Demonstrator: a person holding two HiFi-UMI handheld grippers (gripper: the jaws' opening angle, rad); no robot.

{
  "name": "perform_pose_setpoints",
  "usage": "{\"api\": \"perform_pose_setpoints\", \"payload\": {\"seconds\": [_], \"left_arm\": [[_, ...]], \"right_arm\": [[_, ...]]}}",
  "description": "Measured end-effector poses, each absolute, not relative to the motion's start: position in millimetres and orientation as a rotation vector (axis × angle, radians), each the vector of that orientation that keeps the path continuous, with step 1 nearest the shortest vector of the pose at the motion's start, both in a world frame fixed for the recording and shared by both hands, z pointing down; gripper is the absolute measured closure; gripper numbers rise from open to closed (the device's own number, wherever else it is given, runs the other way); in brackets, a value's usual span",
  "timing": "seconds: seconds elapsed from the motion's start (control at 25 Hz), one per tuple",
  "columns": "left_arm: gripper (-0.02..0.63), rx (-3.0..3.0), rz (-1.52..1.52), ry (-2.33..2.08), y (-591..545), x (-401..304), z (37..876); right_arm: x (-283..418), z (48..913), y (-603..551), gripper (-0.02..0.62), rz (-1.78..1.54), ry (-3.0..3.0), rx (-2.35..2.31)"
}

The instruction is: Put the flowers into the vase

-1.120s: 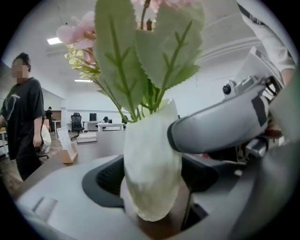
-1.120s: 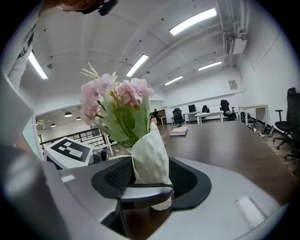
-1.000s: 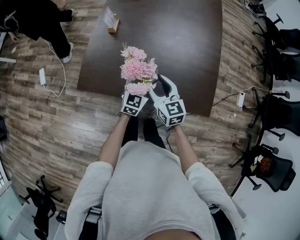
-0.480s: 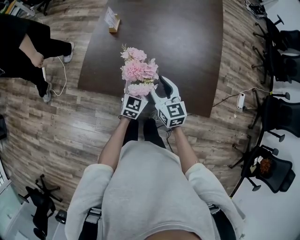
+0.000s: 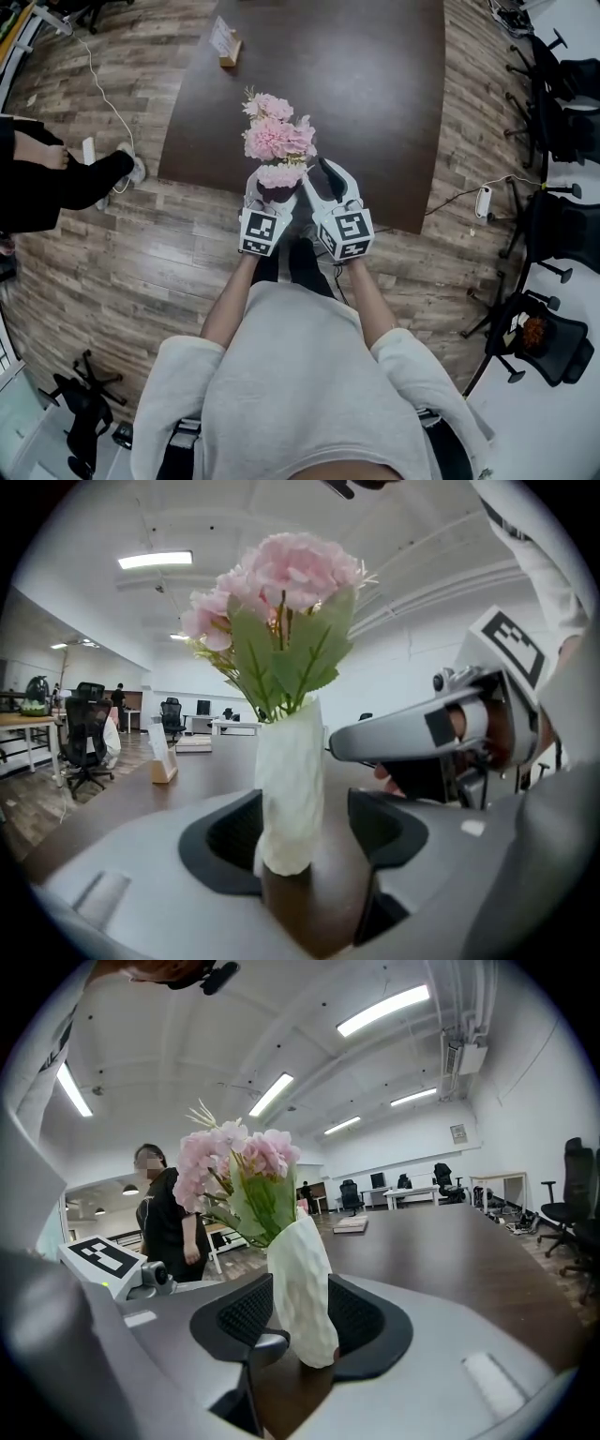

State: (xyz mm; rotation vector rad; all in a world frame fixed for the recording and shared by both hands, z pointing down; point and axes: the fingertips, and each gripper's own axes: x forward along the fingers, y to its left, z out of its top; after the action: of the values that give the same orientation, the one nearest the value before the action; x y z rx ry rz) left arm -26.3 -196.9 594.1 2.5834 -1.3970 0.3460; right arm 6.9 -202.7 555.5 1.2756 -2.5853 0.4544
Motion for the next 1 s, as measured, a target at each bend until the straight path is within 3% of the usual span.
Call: {"api": "perform_pose_setpoints", "payload": {"seconds": [0.28, 0.64, 1.0], "left_arm": [[0.586, 2.559, 0.343, -1.4, -179, -35, 589], [0.595, 2.569, 0.354, -1.401, -162, -20, 575], [0.595, 2.593, 0.339, -1.385, -130, 7, 557]], "right_arm": [[20, 555, -191, 0.458, 0.462, -2.575, 1.307], [40, 550, -168, 0.582, 0.459, -2.595, 1.294], [65, 546, -117, 0.597, 0.43, -2.604, 1.265]]}}
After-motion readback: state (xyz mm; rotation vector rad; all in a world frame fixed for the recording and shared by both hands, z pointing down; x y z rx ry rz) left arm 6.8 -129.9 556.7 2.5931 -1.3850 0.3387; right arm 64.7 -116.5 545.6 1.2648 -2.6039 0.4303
